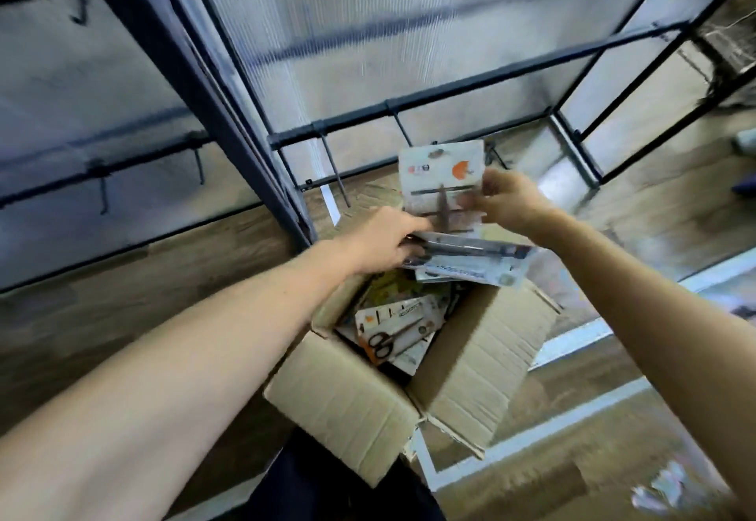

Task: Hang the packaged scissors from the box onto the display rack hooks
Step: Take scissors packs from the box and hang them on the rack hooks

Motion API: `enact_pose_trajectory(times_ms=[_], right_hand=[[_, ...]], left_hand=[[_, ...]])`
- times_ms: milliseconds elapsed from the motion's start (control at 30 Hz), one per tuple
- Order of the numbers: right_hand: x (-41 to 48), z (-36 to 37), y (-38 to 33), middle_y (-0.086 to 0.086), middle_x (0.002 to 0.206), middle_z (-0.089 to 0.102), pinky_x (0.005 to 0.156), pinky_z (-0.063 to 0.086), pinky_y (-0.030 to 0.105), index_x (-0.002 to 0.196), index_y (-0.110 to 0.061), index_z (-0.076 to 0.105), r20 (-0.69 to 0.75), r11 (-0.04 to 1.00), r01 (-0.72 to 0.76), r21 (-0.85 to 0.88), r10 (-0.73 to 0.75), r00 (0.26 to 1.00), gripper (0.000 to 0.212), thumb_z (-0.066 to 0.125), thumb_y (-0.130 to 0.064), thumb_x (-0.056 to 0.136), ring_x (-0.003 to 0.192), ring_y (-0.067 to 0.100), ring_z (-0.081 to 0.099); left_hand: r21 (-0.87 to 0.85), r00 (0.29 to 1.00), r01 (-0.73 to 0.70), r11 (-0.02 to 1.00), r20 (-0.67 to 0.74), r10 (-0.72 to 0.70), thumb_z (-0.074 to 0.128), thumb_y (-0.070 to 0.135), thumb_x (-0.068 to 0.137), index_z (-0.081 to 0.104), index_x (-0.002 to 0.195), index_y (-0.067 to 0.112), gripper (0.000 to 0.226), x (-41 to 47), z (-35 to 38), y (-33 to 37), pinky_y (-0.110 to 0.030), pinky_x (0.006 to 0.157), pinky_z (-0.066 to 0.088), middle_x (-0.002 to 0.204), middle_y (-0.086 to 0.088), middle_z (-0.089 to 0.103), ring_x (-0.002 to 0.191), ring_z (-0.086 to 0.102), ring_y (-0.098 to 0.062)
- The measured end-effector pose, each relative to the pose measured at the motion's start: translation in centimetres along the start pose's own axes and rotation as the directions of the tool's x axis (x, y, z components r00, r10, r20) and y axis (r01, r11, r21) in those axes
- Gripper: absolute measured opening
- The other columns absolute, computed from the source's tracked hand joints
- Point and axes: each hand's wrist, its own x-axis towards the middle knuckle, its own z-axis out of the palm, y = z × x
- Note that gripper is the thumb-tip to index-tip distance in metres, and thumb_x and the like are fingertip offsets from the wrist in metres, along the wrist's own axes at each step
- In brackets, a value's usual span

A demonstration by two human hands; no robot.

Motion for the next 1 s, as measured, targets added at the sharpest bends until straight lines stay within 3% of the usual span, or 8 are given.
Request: enact_pose_trajectory(times_ms=[100, 267, 333, 500, 600, 767, 867, 1000], right_hand=[[-4.2, -4.9, -5.4, -0.003, 0.081, 0.060, 0.060, 0.050, 0.017, 0.083, -0.023, 0.058, -0.015, 0.986, 0.029, 0.163, -0.027, 1.000, 0.015, 0.061, -0.008, 0.087, 0.071, 0.008, 0.057], [-11.4, -9.8, -13.2, 0.005, 0.095, 0.067, 0.084, 0.054, 0.041, 0.093, -0.017, 0.064, -0.062, 0.941, 0.123, 0.317, -0.109, 0.992, 0.014, 0.063, -0.007, 0.084, 0.084, 0.021, 0.064], [-13.9, -10.5, -16.0, 0.008, 0.093, 0.067, 0.086, 0.051, 0.046, 0.090, -0.019, 0.066, -0.127, 0.918, 0.174, 0.357, -0.137, 0.982, 0.011, 0.064, -0.010, 0.083, 0.084, 0.024, 0.062], [-18.9, -10.1, -23.2, -0.006, 0.074, 0.071, 0.061, 0.052, 0.023, 0.086, -0.017, 0.066, -0.260, 0.820, 0.368, 0.438, -0.277, 0.925, 0.012, 0.057, -0.009, 0.087, 0.068, 0.011, 0.064], [-21.4, -8.7, -27.9, -0.010, 0.077, 0.071, 0.066, 0.054, 0.025, 0.091, -0.017, 0.064, -0.313, 0.770, 0.470, 0.430, -0.361, 0.878, 0.011, 0.055, -0.011, 0.089, 0.074, 0.010, 0.064], [-24.4, -3.5, -35.8, -0.012, 0.070, 0.069, 0.064, 0.053, 0.019, 0.086, -0.016, 0.063, -0.335, 0.683, 0.594, 0.426, -0.491, 0.804, 0.008, 0.058, -0.011, 0.087, 0.067, 0.003, 0.062], [-25.6, 1.1, -40.5, -0.004, 0.074, 0.064, 0.067, 0.048, 0.027, 0.082, -0.015, 0.062, -0.317, 0.648, 0.650, 0.397, -0.568, 0.759, 0.004, 0.062, -0.019, 0.082, 0.070, 0.012, 0.056], [-26.3, 7.3, -47.0, -0.012, 0.069, 0.064, 0.066, 0.048, 0.018, 0.080, -0.012, 0.062, -0.297, 0.609, 0.695, 0.382, -0.632, 0.716, 0.010, 0.061, -0.019, 0.087, 0.067, 0.003, 0.056]], left_hand=[[0.002, 0.994, -0.047, 0.999, -0.097, 0.047, 0.055, 0.023, 0.091, 0.058, 0.122, 0.017, 0.031, -3.5, -5.9, 2.9, -0.026, 0.083, 0.033, 0.121, -0.007, 0.063, 0.113, 0.055, -0.023], [-0.057, 0.933, -0.119, 0.991, -0.348, 0.092, 0.066, 0.021, 0.084, 0.066, 0.113, 0.019, 0.029, -11.2, -12.9, 5.6, -0.038, 0.086, 0.050, 0.109, -0.001, 0.069, 0.098, 0.064, -0.023], [-0.098, 0.886, -0.130, 0.987, -0.458, 0.072, 0.068, 0.020, 0.081, 0.068, 0.109, 0.014, 0.028, -14.4, -15.0, 6.5, -0.033, 0.083, 0.052, 0.104, -0.003, 0.071, 0.093, 0.065, -0.021], [-0.249, 0.730, -0.170, 0.954, -0.682, -0.048, 0.064, 0.034, 0.080, 0.067, 0.098, 0.017, 0.024, -22.2, -19.9, 8.2, -0.009, 0.073, 0.043, 0.092, 0.001, 0.070, 0.086, 0.058, 0.002], [-0.446, 0.614, -0.210, 0.870, -0.753, -0.238, 0.065, 0.022, 0.083, 0.061, 0.106, 0.023, 0.023, -26.6, -22.6, 8.9, 0.001, 0.071, 0.038, 0.092, 0.022, 0.062, 0.083, 0.054, 0.019], [-0.565, 0.433, -0.425, 0.707, -0.813, -0.389, 0.065, 0.034, 0.079, 0.058, 0.095, 0.034, 0.018, -34.2, -26.6, 8.0, -0.006, 0.066, 0.045, 0.081, 0.023, 0.068, 0.078, 0.061, 0.012], [-0.555, 0.357, -0.469, 0.687, -0.831, -0.427, 0.063, 0.018, 0.087, 0.057, 0.093, 0.030, 0.015, -39.6, -28.0, 5.9, -0.005, 0.064, 0.043, 0.078, 0.025, 0.068, 0.074, 0.061, 0.011], [-0.503, 0.233, -0.429, 0.750, -0.864, -0.446, 0.056, 0.013, 0.090, 0.058, 0.094, 0.022, 0.010, -46.9, -29.1, 2.1, -0.003, 0.060, 0.040, 0.070, 0.015, 0.062, 0.066, 0.058, 0.012]])
